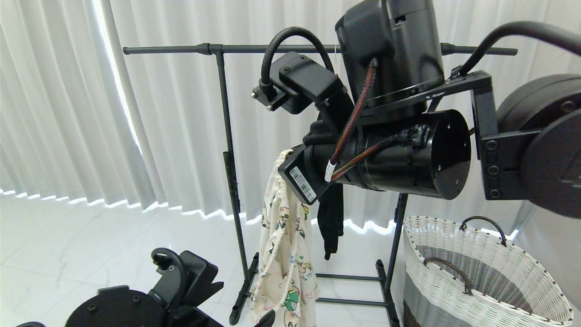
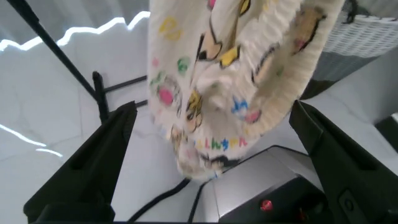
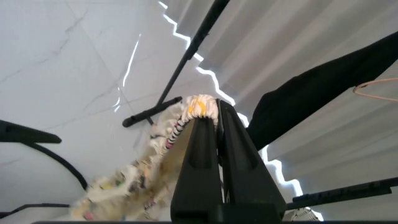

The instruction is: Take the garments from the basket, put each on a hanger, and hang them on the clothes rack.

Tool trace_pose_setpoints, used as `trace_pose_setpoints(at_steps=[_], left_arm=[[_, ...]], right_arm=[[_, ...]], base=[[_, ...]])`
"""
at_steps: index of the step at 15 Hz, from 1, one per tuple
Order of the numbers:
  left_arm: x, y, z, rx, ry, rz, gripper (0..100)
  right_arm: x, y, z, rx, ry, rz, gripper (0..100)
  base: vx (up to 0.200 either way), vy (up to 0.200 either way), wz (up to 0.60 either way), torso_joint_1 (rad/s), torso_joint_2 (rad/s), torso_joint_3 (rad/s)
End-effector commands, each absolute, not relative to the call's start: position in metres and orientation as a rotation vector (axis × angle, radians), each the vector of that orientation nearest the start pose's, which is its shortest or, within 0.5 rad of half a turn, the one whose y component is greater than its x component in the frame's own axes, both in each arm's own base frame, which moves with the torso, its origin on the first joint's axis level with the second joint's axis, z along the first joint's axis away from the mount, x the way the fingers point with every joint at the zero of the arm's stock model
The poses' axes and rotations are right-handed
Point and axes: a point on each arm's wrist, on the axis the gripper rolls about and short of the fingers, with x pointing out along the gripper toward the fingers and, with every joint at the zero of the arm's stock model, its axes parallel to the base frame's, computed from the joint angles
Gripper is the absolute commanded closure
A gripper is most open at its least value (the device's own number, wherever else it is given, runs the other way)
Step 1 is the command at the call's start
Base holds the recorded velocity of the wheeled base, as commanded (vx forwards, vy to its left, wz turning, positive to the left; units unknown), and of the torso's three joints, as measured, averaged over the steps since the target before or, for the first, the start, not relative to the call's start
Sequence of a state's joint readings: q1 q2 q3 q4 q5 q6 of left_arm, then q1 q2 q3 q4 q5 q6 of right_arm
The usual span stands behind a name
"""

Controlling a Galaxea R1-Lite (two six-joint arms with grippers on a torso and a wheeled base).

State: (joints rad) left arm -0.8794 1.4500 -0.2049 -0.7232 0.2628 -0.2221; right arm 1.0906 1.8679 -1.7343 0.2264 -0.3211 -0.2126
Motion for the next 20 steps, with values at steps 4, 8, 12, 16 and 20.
trace_pose_setpoints(at_steps=[4,8,12,16,20], left_arm=[[0.110,-0.127,0.122,0.013,0.440,-0.607,0],[0.119,-0.139,0.130,0.002,0.420,-0.621,0],[0.117,-0.135,0.120,0.021,0.458,-0.613,0],[0.111,-0.114,0.108,0.033,0.498,-0.550,0],[0.111,-0.109,0.107,0.029,0.499,-0.527,0]], right_arm=[[0.169,0.327,0.304,-0.440,0.190,0.814,100],[0.165,0.328,0.305,-0.439,0.186,0.825,100],[0.161,0.329,0.307,-0.437,0.180,0.835,100],[0.134,0.332,0.329,-0.460,0.129,0.907,100],[0.132,0.325,0.333,-0.473,0.152,0.904,100]], base=[[0.000,0.000,0.00,0.000,0.00,0.000],[0.000,0.000,0.00,0.000,0.00,0.000],[0.000,0.000,0.00,0.000,0.00,0.000],[0.000,0.000,0.00,0.000,0.00,0.000],[0.000,0.000,0.00,0.000,0.00,0.000]])
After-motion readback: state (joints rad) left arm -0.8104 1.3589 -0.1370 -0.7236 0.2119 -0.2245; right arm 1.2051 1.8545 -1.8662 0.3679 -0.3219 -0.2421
